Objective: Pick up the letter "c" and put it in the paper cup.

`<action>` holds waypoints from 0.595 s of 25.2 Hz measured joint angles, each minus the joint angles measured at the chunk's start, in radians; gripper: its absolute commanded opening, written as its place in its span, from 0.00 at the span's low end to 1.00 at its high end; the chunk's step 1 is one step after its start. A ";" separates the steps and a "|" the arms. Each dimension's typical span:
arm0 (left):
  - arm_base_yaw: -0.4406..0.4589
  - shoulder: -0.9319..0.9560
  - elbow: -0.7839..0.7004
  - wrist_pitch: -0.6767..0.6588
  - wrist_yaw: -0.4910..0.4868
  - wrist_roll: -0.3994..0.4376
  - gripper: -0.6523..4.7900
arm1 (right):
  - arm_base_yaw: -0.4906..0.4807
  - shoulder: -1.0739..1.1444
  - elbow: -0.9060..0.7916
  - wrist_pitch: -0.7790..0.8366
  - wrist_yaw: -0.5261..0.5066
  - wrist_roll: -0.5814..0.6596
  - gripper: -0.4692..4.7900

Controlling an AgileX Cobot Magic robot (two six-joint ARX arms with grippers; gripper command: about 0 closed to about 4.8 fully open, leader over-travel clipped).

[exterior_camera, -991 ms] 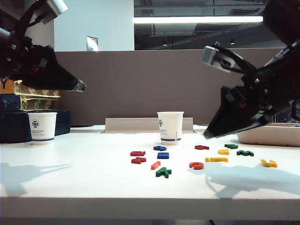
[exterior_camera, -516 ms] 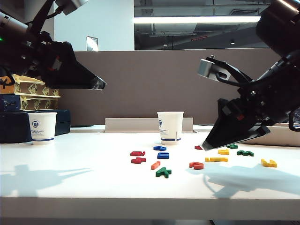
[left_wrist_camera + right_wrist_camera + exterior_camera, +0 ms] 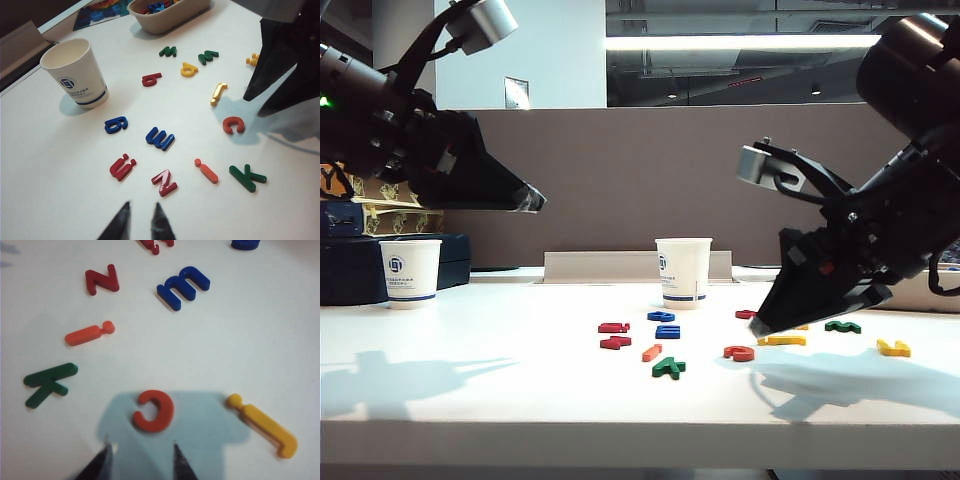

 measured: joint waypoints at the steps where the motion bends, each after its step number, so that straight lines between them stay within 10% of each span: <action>1: 0.000 0.002 0.000 0.000 0.000 0.000 0.22 | 0.000 0.005 0.000 -0.001 0.000 0.000 0.38; 15: 0.000 0.003 0.000 0.000 -0.003 0.000 0.22 | 0.000 0.064 0.000 0.020 0.000 0.000 0.38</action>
